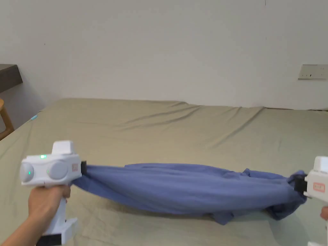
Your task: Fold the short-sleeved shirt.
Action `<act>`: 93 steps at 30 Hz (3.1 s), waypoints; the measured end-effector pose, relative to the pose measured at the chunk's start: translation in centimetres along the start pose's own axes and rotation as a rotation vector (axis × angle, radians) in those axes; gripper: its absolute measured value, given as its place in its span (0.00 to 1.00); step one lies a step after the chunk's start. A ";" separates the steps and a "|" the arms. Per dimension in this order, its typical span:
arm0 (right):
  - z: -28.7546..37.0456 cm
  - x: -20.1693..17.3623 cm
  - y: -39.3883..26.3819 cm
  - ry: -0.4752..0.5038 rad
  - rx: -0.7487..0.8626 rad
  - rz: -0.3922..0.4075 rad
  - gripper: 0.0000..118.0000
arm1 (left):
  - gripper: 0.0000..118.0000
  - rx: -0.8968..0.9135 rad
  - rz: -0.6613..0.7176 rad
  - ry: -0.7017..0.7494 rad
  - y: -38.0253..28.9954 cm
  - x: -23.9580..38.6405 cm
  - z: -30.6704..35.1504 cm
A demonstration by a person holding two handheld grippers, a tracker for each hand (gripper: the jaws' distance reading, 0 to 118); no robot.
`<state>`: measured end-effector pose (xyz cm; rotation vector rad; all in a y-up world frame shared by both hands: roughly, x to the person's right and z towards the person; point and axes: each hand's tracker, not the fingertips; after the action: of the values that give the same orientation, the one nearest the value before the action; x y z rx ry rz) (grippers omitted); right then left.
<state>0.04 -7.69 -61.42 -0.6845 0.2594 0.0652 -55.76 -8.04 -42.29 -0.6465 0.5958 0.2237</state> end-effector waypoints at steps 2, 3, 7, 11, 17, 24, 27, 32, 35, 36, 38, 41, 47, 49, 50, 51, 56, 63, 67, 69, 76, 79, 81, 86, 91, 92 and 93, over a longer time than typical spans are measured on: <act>0.5 0.3 -3.8 0.000 -0.055 -0.003 0.05 | 0.00 -0.051 0.015 -0.008 -4.3 -0.8 0.8; 1.0 0.4 -5.8 0.008 -0.071 -0.017 0.05 | 0.00 -0.078 0.028 -0.007 -6.4 -1.5 1.2; 3.8 2.2 -11.2 0.015 -0.122 -0.030 0.05 | 0.00 -0.142 0.052 -0.012 -12.6 -4.3 2.8; 8.6 3.4 -15.0 0.021 -0.122 -0.024 0.05 | 0.00 -0.153 0.059 -0.023 -17.2 -5.9 8.9; 15.8 6.0 -21.7 0.036 -0.115 -0.032 0.05 | 0.00 -0.170 0.018 -0.039 -23.9 -8.6 17.7; 20.7 7.4 -30.8 0.043 -0.238 -0.025 0.05 | 0.00 -0.295 0.030 -0.017 -30.9 -12.3 22.7; 21.7 7.8 -34.1 0.045 -0.308 -0.029 0.05 | 0.00 -0.328 0.047 -0.006 -32.6 -12.4 25.5; 21.5 7.5 -37.4 0.036 -0.316 -0.037 0.06 | 0.00 -0.398 0.056 0.004 -34.8 -12.8 24.8; 21.8 6.7 -35.4 0.020 -0.324 -0.014 0.14 | 0.06 -0.374 0.058 0.029 -34.3 -11.9 24.4; 22.4 6.3 -34.6 0.012 -0.307 -0.005 0.19 | 0.23 -0.368 0.061 0.031 -33.8 -11.5 24.7; 23.7 5.8 -32.2 0.026 -0.199 0.008 0.40 | 0.71 -0.303 0.105 -0.025 -31.1 -9.5 27.2; 26.3 3.9 -27.7 0.030 -0.022 0.043 0.93 | 0.98 -0.077 0.153 -0.135 -27.2 -6.7 30.6; 32.4 -0.2 -20.1 0.027 0.333 0.088 0.96 | 0.97 0.368 0.052 -0.213 -21.1 -2.3 34.6; 34.2 -1.5 -18.5 0.012 0.430 0.096 0.96 | 0.97 0.482 0.019 -0.199 -19.7 -0.4 36.2; 35.0 -2.1 -18.0 0.007 0.464 0.106 0.96 | 0.97 0.524 0.006 -0.195 -19.4 0.2 36.3; 35.6 -2.6 -17.6 0.010 0.504 0.128 0.96 | 0.97 0.568 -0.017 -0.189 -19.1 1.0 36.7; 37.4 -4.8 -16.8 -0.052 0.634 0.186 0.67 | 0.61 0.644 -0.088 -0.188 -18.6 3.5 37.3; 37.8 -4.9 -16.5 -0.052 0.648 0.171 0.01 | 0.00 0.596 -0.091 -0.269 -18.4 5.2 37.0; 37.4 -4.5 -16.2 -0.055 0.644 0.174 0.01 | 0.00 0.575 -0.103 -0.271 -17.8 5.3 36.2; 36.6 -4.5 -15.8 -0.055 0.637 0.176 0.01 | 0.00 0.522 -0.104 -0.279 -17.1 5.4 35.1; 33.1 -4.3 -14.6 -0.072 0.593 0.192 0.01 | 0.00 0.185 -0.116 -0.362 -11.6 5.1 24.0; 30.6 -4.1 -13.8 -0.084 0.563 0.192 0.01 | 0.00 0.058 -0.152 -0.368 -9.8 5.6 18.4; 28.8 -4.0 -13.4 -0.098 0.539 0.195 0.01 | 0.00 0.017 -0.173 -0.348 -9.1 5.8 14.2; 23.3 -3.5 -12.3 -0.130 0.467 0.201 0.01 | 0.08 -0.069 -0.255 -0.297 -8.2 6.5 4.4; 18.1 -3.1 -11.8 -0.160 0.401 0.196 0.01 | 0.91 -0.214 -0.211 -0.262 -8.9 7.2 -2.1; 17.5 -3.0 -12.1 -0.164 0.388 0.196 0.01 | 0.87 -0.197 -0.214 -0.243 -9.3 7.3 -3.1; 16.6 -3.0 -12.1 -0.167 0.373 0.195 0.01 | 0.81 -0.217 -0.221 -0.228 -9.8 7.3 -4.2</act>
<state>2.51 -6.48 -40.78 -0.2793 0.1704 0.2524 -48.05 -18.18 -44.35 -0.8768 0.2792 0.1528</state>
